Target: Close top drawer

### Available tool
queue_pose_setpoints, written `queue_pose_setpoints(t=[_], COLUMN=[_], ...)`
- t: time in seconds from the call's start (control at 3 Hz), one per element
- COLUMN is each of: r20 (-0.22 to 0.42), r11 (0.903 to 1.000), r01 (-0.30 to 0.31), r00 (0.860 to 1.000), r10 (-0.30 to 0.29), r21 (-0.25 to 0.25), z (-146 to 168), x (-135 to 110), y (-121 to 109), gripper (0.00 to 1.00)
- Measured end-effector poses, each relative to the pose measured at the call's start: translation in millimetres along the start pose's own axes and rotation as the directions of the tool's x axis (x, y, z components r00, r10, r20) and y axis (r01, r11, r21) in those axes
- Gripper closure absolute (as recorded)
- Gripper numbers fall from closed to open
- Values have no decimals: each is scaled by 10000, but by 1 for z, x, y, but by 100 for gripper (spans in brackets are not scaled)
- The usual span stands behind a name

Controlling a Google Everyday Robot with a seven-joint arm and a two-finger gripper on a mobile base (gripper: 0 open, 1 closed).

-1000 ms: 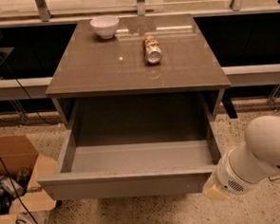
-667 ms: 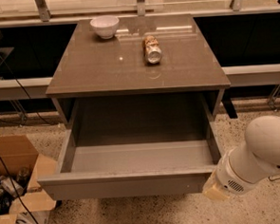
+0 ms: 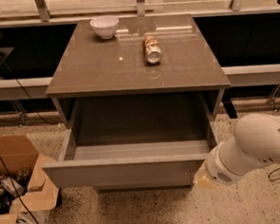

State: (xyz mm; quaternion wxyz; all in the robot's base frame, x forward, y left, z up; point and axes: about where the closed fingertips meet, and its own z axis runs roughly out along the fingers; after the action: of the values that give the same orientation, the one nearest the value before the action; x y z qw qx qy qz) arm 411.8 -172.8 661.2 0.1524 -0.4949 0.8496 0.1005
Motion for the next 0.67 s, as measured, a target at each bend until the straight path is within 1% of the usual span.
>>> queue_pose_setpoints(t=[0.33, 0.67], r20=[487, 622], r11=[9990, 9987], r01=[192, 182], r00=[9986, 9978], r10=[-211, -211], r21=[394, 470], z=[18, 20], x=[-30, -35], y=[-32, -39], gripper=[100, 100])
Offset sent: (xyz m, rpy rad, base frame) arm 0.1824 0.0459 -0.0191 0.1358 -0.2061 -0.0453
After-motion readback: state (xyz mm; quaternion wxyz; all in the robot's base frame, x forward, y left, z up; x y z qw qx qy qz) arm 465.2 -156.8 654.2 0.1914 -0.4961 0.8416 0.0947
